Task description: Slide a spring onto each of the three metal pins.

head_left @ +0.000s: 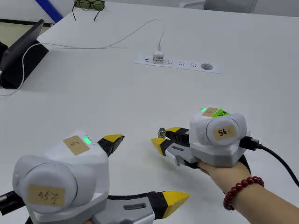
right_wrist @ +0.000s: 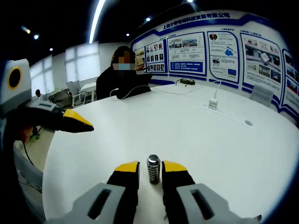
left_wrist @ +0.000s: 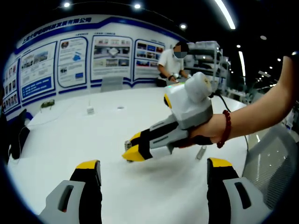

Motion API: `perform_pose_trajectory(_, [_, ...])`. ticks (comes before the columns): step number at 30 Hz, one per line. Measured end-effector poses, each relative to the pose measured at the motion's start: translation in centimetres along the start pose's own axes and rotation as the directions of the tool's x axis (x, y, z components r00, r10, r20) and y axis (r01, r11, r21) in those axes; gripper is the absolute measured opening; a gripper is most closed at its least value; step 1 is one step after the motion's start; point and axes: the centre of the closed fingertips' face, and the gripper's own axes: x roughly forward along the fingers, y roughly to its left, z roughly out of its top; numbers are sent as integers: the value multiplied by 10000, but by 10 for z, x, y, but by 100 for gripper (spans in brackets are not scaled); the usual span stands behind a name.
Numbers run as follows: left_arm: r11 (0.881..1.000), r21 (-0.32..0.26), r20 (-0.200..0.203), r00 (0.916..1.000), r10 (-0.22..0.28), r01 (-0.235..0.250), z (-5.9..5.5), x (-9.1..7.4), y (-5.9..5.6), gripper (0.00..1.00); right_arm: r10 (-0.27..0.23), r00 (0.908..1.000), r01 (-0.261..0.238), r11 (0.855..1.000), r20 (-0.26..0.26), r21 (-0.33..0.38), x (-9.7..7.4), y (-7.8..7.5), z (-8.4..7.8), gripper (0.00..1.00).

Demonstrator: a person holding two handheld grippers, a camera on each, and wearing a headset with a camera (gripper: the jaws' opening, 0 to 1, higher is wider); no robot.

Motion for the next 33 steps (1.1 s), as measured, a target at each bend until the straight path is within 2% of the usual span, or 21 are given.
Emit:
perform_pose_trajectory(8, [9996, 298, 124, 9999, -12, 8, 3, 0, -2, 93, -11, 9997, 8, 10000, 239, 94, -13, 2, 13, 31])
perform_pose_trajectory(22, [9974, 711, 161, 9998, -128, 116, 9, -1, -4, 86, -63, 9990, 60, 10000, 443, 69, -48, -3, 31, 41])
perform_pose_trajectory(33, [9918, 1189, -185, 9988, -451, 469, 11, 5, -7, 76, -432, 9979, 415, 9986, 477, 342, -80, -14, 34, 48])
